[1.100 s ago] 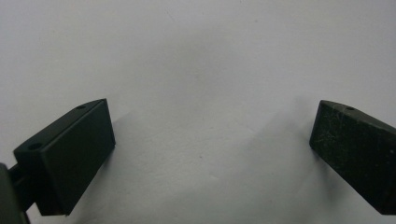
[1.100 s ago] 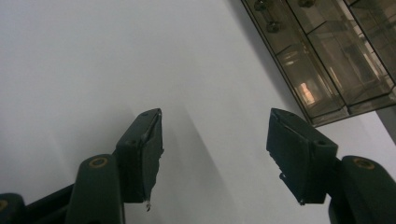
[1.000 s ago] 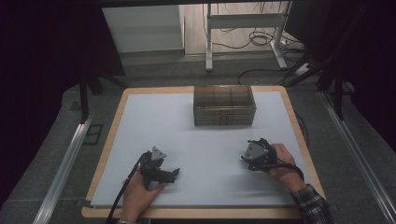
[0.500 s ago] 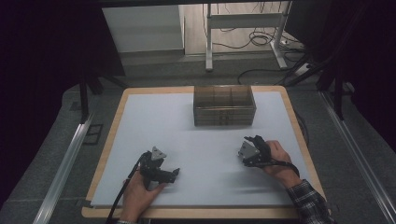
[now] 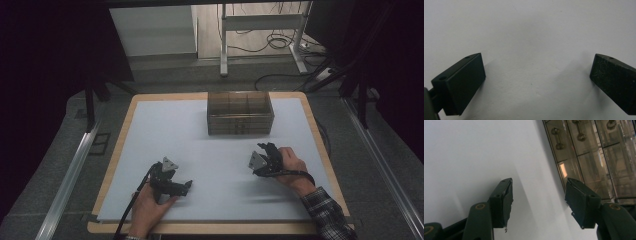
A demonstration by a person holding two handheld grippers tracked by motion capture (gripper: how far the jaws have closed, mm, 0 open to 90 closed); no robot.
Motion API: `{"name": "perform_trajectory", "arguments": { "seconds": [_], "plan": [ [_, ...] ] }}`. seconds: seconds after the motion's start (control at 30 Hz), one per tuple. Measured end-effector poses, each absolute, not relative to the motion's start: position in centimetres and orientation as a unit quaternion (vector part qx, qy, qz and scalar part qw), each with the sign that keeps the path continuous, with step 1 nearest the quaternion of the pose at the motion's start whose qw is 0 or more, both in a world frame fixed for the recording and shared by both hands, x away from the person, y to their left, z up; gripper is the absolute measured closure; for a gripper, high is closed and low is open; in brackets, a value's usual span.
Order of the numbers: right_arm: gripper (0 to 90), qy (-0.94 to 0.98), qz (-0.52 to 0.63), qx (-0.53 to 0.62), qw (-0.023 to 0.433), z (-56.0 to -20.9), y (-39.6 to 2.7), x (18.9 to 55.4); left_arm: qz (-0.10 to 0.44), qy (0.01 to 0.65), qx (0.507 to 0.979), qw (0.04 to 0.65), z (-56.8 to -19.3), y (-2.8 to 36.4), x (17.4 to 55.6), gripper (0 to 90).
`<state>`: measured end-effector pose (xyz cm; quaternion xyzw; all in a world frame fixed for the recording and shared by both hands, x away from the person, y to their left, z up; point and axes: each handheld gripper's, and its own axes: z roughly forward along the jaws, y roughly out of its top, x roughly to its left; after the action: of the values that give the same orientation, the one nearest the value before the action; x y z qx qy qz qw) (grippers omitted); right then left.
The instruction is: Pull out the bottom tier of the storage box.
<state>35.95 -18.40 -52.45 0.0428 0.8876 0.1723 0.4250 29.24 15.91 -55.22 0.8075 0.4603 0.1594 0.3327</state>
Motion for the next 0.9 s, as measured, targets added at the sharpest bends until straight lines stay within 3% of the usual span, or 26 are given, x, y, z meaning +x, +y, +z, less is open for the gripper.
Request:
{"name": "perform_trajectory", "arguments": {
  "seconds": [0.9],
  "plan": [
    [55.1, 0.857, 0.102, -0.022, 0.505, -54.2, -15.5, 38.3, 0.159, 0.460, 0.807, 0.333, -55.2, 15.9, 29.2, 0.0]
  ]
}}
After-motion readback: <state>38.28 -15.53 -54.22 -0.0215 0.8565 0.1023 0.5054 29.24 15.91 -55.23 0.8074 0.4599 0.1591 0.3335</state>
